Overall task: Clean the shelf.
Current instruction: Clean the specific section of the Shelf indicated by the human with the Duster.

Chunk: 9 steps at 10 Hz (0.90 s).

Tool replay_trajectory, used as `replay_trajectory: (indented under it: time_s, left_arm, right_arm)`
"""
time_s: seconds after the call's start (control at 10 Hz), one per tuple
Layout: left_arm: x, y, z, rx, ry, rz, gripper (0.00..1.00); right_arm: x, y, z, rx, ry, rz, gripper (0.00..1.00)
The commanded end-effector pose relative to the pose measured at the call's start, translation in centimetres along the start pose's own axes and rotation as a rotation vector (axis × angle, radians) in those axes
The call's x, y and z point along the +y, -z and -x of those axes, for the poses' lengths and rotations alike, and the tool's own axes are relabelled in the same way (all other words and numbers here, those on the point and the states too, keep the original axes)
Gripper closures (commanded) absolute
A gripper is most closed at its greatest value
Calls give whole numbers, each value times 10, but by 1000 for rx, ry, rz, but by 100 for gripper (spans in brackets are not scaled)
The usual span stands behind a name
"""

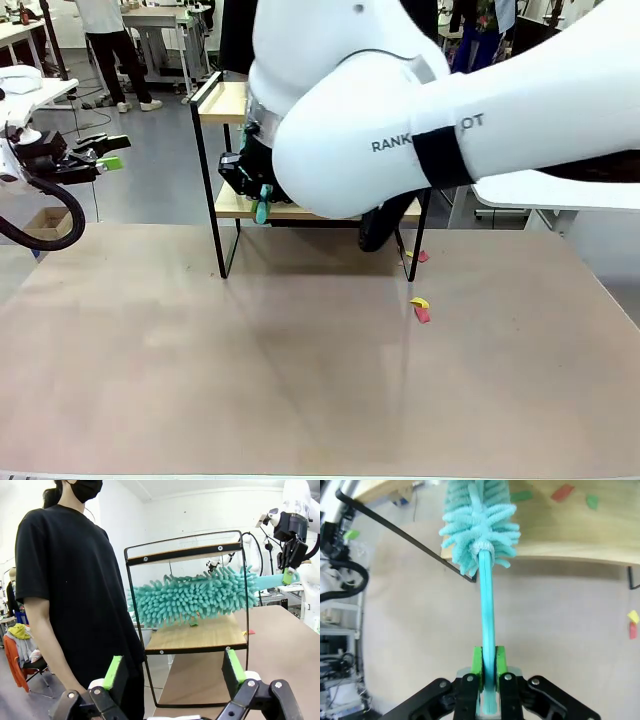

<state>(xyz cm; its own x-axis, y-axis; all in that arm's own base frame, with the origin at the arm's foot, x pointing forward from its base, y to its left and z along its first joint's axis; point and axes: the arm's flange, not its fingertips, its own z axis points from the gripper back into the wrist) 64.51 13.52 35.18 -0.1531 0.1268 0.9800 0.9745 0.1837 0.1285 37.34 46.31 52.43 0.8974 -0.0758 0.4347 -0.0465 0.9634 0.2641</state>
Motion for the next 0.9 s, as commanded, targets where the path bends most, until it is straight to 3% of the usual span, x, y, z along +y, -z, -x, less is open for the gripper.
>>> replay_trajectory:
  time_s: [0.0,0.3,0.6,0.8]
  left_arm:
    - [-1,0,-3,-2,10,-2,0]
    - [-1,0,-3,-2,10,-2,0]
    - [-1,0,-3,-2,10,-2,0]
    - [-1,0,-3,-2,10,-2,0]
  right_arm:
    - [40,19,-14,-1,45,10,87]
    - [58,46,-20,24,58,25,87]
    - [56,48,-18,34,107,55,87]
    - [45,53,-19,62,51,19,87]
